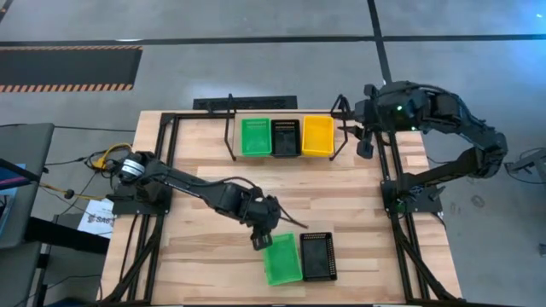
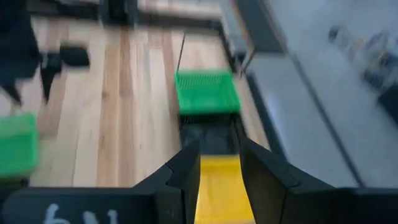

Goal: Stack baskets on shelf by color
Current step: Stack the green bin on top of the green bin

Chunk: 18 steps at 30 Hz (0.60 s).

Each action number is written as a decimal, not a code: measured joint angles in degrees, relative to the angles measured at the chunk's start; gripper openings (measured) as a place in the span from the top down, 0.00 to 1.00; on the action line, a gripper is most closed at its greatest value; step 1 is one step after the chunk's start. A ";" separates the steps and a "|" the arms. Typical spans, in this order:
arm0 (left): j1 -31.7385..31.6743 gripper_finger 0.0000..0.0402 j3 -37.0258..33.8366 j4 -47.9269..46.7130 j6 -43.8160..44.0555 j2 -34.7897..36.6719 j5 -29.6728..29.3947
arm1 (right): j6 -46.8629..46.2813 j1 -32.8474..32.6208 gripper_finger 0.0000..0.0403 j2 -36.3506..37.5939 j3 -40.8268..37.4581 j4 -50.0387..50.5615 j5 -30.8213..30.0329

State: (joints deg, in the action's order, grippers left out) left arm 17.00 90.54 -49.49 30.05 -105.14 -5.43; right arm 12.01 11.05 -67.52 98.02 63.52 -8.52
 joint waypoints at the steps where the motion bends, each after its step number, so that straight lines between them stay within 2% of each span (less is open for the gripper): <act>1: 0.08 0.63 0.01 0.08 -0.07 0.00 0.03 | 0.88 0.00 0.67 0.16 0.02 -2.32 1.16; 5: 0.00 0.63 0.01 0.09 -0.20 0.00 -1.66 | 4.48 -0.08 0.66 1.41 0.64 -12.73 7.85; 8: -0.02 0.63 -0.09 0.16 0.75 0.00 -0.87 | 5.86 -0.28 0.65 2.19 2.92 -17.85 10.21; 11: -0.85 0.63 -1.48 0.83 6.13 0.04 0.97 | 6.21 -1.00 0.64 2.17 5.91 -18.24 10.58; 13: -1.86 0.63 -1.91 1.05 6.59 0.02 2.22 | 6.31 -1.44 0.65 2.09 7.34 -18.10 10.61; 18: -3.88 0.63 -5.79 8.71 -1.13 0.02 9.27 | 6.52 -3.27 0.66 2.16 8.72 -17.85 10.65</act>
State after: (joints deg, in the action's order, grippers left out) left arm 13.11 84.75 -40.78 28.91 -105.12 3.84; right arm 18.52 7.78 -65.36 106.74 45.67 2.13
